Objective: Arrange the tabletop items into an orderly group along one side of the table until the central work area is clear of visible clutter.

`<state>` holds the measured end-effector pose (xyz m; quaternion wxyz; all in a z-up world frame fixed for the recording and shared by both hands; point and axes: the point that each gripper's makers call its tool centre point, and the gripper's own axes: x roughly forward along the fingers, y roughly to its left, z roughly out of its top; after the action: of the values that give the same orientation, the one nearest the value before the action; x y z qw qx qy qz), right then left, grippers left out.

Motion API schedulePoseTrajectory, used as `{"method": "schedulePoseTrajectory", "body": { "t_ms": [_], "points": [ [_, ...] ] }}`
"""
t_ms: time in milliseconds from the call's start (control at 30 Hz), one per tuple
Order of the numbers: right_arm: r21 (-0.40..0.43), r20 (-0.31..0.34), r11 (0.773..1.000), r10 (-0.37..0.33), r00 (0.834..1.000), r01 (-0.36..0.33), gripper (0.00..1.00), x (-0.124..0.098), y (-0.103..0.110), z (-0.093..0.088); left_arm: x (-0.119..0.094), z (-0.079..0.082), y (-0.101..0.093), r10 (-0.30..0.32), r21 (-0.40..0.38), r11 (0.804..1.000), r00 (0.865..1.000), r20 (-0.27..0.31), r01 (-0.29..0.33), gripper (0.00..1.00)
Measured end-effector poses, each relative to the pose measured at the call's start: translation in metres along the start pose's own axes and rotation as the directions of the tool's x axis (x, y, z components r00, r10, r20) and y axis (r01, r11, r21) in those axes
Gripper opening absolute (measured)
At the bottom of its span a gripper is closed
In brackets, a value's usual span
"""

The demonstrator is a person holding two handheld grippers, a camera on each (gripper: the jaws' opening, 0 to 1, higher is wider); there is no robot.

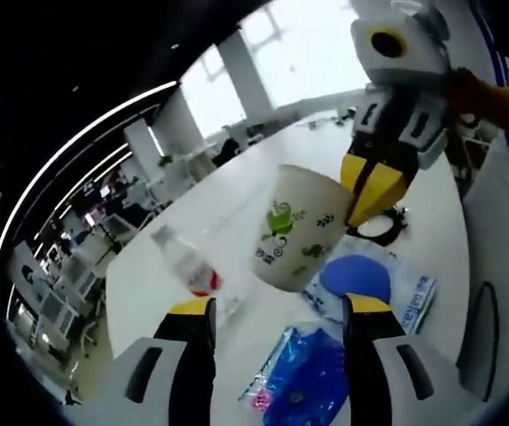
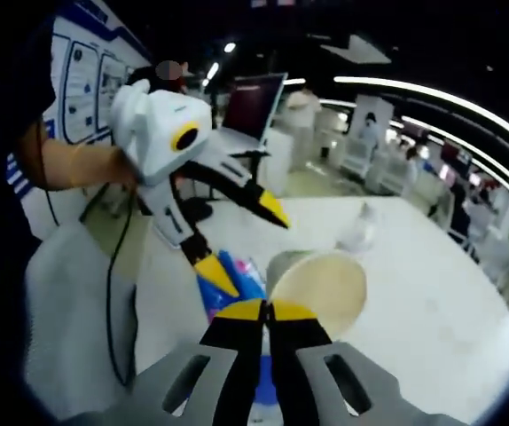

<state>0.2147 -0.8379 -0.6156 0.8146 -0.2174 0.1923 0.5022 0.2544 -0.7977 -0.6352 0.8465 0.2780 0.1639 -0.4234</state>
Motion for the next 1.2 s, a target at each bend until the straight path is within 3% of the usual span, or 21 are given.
{"method": "schedulePoseTrajectory", "body": {
  "t_ms": [300,700,1200],
  "points": [
    [-0.131,-0.052,0.991,0.034,0.998,-0.04,0.0,0.002,0.013,-0.001,0.0,0.003,-0.009,-0.049,0.074,0.996,0.999,-0.016,0.05,0.46],
    [-0.191,-0.077,0.977,0.08,0.994,-0.093,0.0,0.001,0.025,0.002,-0.005,0.013,-0.017,-0.111,0.156,0.981,0.994,-0.012,0.111,0.39],
    [-0.257,-0.14,0.951,0.14,0.98,-0.173,0.0,0.004,0.04,-0.005,-0.006,0.013,-0.035,-0.182,0.247,0.949,0.981,-0.07,0.194,0.4]
  ]
}}
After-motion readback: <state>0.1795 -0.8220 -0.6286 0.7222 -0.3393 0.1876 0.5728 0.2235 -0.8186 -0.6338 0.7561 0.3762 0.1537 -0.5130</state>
